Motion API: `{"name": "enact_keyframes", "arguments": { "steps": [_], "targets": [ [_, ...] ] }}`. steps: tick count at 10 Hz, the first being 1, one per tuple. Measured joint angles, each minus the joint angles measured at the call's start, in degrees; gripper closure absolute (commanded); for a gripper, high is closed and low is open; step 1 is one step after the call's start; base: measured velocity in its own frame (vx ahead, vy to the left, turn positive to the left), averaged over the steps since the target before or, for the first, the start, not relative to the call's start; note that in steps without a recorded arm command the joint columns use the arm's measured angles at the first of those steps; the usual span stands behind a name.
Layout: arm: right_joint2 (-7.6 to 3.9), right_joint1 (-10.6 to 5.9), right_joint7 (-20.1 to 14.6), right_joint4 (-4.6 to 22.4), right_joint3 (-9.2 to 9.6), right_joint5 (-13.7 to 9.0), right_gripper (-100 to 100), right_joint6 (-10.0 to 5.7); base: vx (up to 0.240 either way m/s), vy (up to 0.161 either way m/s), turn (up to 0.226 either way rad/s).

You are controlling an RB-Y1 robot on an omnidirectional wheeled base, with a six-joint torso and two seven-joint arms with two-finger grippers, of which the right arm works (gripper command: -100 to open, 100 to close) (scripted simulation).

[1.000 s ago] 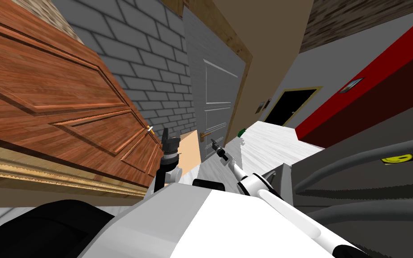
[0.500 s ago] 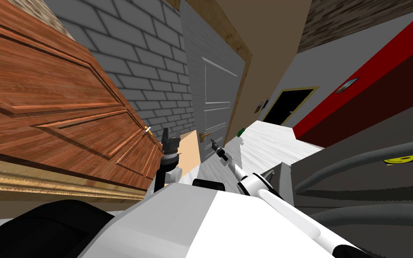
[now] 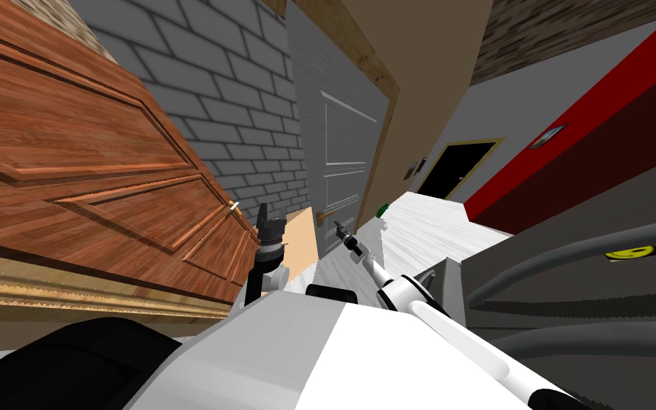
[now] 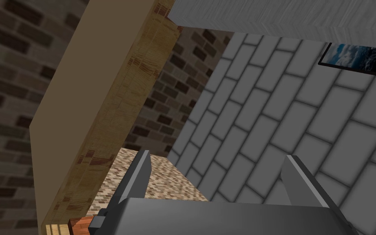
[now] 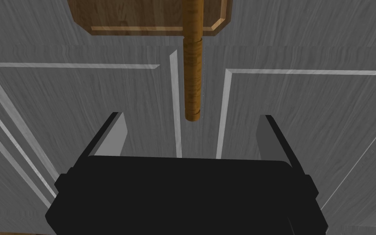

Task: Push the door open

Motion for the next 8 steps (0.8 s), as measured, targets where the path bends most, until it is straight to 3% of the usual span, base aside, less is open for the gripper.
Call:
{"name": "enact_keyframes", "arguments": {
  "steps": [4, 8],
  "targets": [
    [-0.13, -0.03, -0.5, -0.1, 0.53, 0.3, -100, -0.21, 0.039, 0.011, -0.048],
    [-0.23, -0.09, -1.2, 0.0, 1.03, 0.7, -100, -0.75, -0.002, 0.004, 0.013]
  ]
}}
